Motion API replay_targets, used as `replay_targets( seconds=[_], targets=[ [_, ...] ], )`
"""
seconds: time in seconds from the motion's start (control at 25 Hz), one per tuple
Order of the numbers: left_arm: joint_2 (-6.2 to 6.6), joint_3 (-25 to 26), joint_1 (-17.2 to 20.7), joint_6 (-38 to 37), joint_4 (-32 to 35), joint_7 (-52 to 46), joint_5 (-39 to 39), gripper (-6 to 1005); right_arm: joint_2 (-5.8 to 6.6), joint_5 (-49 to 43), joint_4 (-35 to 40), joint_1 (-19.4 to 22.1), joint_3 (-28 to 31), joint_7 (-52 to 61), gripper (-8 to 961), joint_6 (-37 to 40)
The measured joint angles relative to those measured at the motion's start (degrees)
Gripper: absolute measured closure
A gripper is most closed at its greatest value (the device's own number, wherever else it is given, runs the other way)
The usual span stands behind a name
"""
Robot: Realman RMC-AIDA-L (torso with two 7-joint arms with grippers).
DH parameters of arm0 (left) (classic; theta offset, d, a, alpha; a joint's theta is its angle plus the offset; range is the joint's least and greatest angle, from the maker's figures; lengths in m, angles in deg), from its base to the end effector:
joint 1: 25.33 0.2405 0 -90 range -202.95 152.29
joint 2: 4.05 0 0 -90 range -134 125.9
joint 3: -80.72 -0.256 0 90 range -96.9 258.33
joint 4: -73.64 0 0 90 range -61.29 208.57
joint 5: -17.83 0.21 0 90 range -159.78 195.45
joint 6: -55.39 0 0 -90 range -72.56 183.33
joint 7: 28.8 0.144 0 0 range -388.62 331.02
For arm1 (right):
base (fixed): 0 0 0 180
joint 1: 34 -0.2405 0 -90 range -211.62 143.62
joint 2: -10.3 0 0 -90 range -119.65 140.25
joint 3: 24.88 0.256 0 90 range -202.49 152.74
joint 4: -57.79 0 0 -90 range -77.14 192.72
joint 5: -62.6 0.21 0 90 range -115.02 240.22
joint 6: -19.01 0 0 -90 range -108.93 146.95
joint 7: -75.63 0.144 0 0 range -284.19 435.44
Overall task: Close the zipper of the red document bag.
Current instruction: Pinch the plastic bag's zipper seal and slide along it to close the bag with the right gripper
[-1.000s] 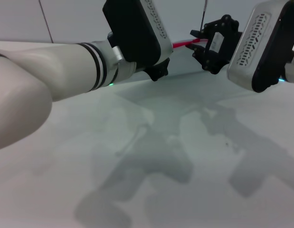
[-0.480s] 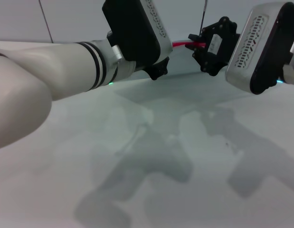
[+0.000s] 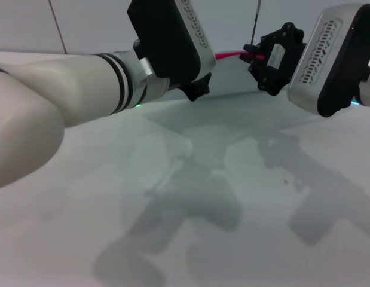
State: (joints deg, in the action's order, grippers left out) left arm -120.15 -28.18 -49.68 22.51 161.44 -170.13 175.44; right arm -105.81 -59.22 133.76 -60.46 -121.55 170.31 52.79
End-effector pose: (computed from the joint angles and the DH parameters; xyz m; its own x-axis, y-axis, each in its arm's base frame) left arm -0.1011 0.3757 -0.0302 0.9945 -0.0932 -0.0473 -0.0964 -0.6436 -0.7593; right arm 0.1287 0.3987 -0.0183 0.9644 0.2545 0.0722 0.2310 -0.6772 -0.6986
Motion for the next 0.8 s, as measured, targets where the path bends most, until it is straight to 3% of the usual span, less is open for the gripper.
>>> replay_targets(
  seconds=[0.4, 0.8],
  targets=[
    [0.15, 0.1, 1.9, 0.5, 1.4, 0.2, 0.2, 943, 0.00, -2.7, -3.5, 0.5, 1.0, 0.7, 869, -5.5],
    [0.22, 1.3, 6.1, 0.5, 6.5, 0.2, 1.9, 943, 0.00, -2.3, -8.0, 0.7, 7.0, 0.8, 871, -9.5]
  ],
)
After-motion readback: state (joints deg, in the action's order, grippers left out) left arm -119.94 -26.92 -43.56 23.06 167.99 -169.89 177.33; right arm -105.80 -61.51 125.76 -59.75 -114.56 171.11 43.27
